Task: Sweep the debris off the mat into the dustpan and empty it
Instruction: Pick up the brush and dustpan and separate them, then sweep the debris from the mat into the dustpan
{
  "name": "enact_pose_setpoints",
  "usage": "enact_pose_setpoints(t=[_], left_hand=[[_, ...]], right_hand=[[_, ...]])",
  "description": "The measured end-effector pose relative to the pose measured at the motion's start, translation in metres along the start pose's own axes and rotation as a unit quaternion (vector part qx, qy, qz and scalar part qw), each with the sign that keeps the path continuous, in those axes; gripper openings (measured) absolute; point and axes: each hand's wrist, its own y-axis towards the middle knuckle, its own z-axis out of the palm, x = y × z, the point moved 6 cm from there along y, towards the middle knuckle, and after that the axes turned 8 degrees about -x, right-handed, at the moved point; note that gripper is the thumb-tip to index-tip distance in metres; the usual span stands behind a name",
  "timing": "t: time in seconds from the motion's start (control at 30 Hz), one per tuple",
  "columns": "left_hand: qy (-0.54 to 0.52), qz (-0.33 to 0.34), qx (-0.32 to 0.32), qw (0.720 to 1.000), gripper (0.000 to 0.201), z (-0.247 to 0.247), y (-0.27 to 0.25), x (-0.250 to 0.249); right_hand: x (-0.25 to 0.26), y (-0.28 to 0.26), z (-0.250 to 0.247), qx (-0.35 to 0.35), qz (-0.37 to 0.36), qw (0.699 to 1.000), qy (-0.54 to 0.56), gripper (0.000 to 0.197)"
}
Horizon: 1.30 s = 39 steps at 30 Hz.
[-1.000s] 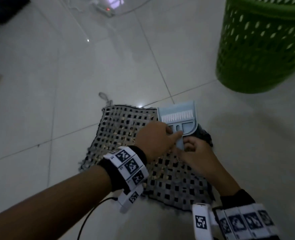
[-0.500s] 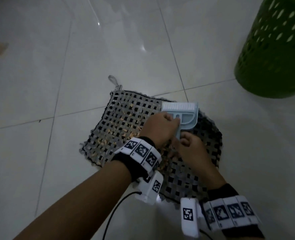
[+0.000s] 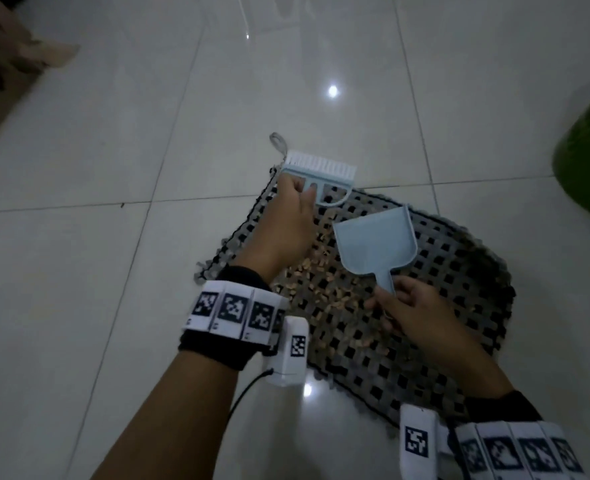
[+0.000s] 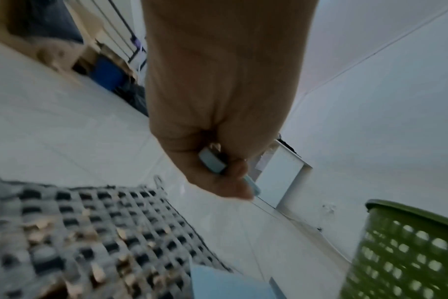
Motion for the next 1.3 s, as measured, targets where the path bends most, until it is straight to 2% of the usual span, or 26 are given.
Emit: enact_pose_setpoints(t=[0.07, 0.17, 0.27, 0.33, 0.43, 0.5, 0.6, 0.7, 0.8, 0.9, 0.97, 1.03, 1.1, 1.23, 1.3], left_hand=[[0.061, 0.045, -0.026, 0.997, 0.016, -0.022, 0.003, 0.011], [0.062, 0.067, -0.06, 0.994, 0.021, -0.051, 0.004, 0.021], [0.03, -0.006, -0.047, 0.998, 0.021, -0.073, 0.001, 0.04], [0.011, -0.057, -0.013, 0.998, 0.023, -0.082, -0.003, 0.05], [0.04, -0.043, 0.003, 0.998, 0.032, -0.098, -0.008, 0.053], [0.063, -0.039, -0.006, 0.997, 0.034, -0.107, -0.007, 0.055], [0.108, -0.071, 0.006, 0.992, 0.034, -0.114, -0.005, 0.062], [0.161, -0.084, -0.003, 0.983, 0.033, -0.117, -0.004, 0.068], [0.177, -0.06, -0.038, 0.982, 0.025, -0.123, -0.007, 0.07], [0.157, -0.054, -0.063, 0.984, 0.009, -0.13, -0.016, 0.071], [0.166, -0.048, -0.094, 0.98, 0.035, -0.136, -0.02, 0.073], [0.214, -0.026, -0.137, 0.967, 0.044, -0.142, -0.022, 0.076], [0.27, 0.007, -0.173, 0.947, 0.033, -0.144, -0.023, 0.077], [0.289, 0.064, -0.225, 0.928, 0.017, -0.14, -0.028, 0.078], [0.308, 0.09, -0.225, 0.92, 0.012, -0.133, -0.028, 0.08]], right_hand=[[-0.002, 0.003, 0.008, 0.004, 0.007, 1.0, -0.02, 0.011], [-0.002, 0.005, 0.012, -0.007, 0.028, 1.0, -0.013, 0.017], [0.001, 0.004, 0.013, -0.035, 0.03, 0.999, -0.017, 0.019], [0.007, 0.002, 0.01, -0.057, -0.002, 0.997, -0.055, 0.02], [0.013, 0.0, 0.013, -0.041, -0.044, 0.993, -0.106, 0.026], [0.015, -0.003, 0.021, -0.011, -0.055, 0.991, -0.124, 0.021], [0.013, -0.004, 0.038, 0.014, -0.09, 0.979, -0.183, 0.026], [0.008, -0.008, 0.057, 0.03, -0.117, 0.975, -0.189, 0.03], [0.002, -0.014, 0.072, 0.049, -0.127, 0.97, -0.203, 0.025], [-0.004, -0.018, 0.083, 0.067, -0.124, 0.969, -0.205, 0.028], [-0.007, -0.021, 0.087, 0.069, -0.118, 0.965, -0.225, 0.026], [-0.007, -0.023, 0.089, 0.066, -0.116, 0.96, -0.245, 0.022], [-0.007, -0.024, 0.088, 0.065, -0.107, 0.961, -0.245, 0.021], [-0.007, -0.023, 0.086, 0.064, -0.074, 0.974, -0.203, 0.022], [-0.005, -0.022, 0.085, 0.059, -0.067, 0.977, -0.191, 0.025]])
